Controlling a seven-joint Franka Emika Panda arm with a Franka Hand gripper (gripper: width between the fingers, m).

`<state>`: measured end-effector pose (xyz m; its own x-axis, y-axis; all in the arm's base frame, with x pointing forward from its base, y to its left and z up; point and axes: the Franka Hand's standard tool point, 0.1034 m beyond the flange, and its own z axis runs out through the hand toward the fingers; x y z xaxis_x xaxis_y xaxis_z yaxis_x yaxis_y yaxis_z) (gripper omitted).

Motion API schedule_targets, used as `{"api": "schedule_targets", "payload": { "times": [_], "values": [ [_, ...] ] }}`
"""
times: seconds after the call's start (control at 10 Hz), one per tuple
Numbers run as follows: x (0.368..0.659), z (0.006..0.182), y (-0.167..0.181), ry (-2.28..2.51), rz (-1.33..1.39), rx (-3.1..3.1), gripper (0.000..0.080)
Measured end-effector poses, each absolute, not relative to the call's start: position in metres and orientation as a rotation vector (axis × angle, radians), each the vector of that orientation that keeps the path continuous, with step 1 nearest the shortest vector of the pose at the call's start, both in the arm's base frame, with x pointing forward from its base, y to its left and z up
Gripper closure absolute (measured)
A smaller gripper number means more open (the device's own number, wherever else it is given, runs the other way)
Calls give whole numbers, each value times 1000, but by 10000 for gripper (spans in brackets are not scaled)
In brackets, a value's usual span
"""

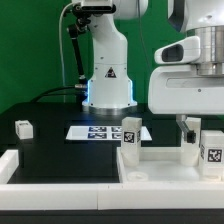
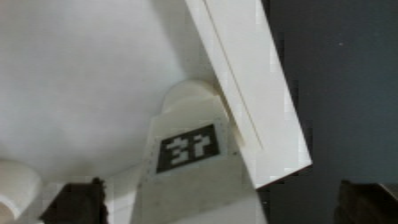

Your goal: Assemble square table

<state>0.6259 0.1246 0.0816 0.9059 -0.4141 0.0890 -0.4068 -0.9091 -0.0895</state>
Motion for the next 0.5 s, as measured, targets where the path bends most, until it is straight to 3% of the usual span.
{"api": "schedule_targets", "payload": {
  "times": [0.2,0.3,0.4,0.5],
  "values": [
    [626,81,124,703,-161,-2985,379],
    [626,81,125,828,-155,-2948,379],
    [625,80,122,951,-145,-2911,504],
    [624,80,121,1061,-139,-2870,504]
  ]
}}
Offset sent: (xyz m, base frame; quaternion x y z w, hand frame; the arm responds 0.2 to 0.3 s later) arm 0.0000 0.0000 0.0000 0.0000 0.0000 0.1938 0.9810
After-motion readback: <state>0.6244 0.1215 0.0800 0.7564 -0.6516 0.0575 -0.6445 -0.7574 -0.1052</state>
